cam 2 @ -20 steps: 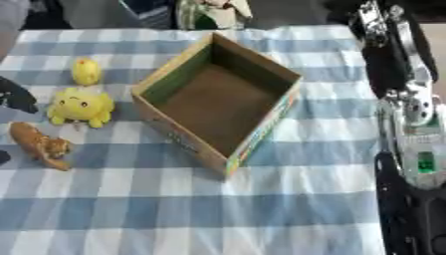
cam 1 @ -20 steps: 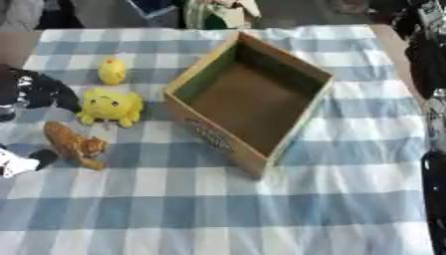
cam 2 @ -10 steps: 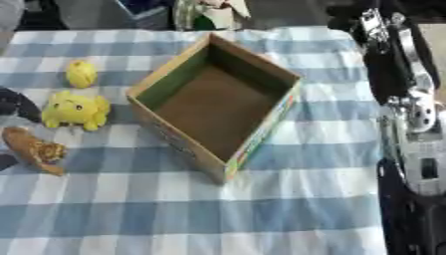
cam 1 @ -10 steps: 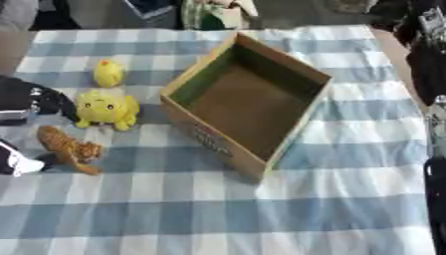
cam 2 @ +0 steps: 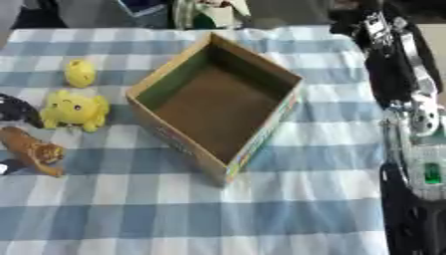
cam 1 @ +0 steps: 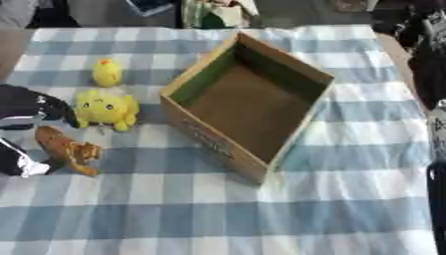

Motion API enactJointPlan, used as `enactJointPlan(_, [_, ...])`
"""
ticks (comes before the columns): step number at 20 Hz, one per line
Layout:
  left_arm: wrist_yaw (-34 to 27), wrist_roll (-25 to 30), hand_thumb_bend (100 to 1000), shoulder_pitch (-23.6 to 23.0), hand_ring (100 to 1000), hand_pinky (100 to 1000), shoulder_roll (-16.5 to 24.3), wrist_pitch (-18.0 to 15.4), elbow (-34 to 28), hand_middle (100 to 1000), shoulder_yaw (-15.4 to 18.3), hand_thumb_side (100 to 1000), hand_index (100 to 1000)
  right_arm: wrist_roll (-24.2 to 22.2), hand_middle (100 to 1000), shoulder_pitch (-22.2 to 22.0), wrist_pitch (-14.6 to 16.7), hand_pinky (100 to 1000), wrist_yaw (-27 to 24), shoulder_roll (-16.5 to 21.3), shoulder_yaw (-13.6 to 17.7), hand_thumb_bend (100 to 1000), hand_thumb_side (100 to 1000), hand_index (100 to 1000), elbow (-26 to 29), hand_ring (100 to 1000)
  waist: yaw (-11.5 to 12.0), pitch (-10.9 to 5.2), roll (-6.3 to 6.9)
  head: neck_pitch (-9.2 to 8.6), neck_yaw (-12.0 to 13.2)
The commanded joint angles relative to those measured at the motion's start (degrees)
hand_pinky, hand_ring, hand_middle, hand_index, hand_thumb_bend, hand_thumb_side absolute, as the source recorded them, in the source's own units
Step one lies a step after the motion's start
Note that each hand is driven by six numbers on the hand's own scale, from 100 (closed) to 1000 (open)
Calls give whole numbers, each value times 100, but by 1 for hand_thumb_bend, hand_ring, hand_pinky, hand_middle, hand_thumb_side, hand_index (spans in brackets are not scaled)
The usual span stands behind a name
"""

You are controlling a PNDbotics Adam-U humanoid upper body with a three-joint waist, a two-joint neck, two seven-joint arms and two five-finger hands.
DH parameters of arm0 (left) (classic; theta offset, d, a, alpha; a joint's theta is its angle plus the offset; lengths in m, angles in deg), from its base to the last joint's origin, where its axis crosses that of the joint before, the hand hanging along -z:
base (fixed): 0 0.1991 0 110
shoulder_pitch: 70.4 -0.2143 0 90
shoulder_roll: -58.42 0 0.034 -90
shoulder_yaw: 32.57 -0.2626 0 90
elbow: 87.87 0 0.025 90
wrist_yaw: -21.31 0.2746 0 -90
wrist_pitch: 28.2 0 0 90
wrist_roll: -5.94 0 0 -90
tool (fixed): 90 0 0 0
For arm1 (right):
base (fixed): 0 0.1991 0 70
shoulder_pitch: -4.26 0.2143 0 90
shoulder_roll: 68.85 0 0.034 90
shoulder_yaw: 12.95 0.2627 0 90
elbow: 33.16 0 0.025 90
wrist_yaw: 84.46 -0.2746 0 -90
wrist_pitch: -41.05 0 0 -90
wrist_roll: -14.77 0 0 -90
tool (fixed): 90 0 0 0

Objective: Pick up objects on the table and place them in the box.

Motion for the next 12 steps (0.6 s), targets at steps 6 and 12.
enactJointPlan(6, [369,422,320,143,885,746,22,-341,168,826,12,439,889,-40,489,102,13,809,-92,113,35,100,815,841,33,800,5,-51,-9,-93,47])
enactJointPlan(12, [664,258,283,164,871,735,-67,-363,357,799,-46,391,863,-56,487,113,6,812,-126,122,55,100,831,842,7,801,-16,-6,-30,-118,58])
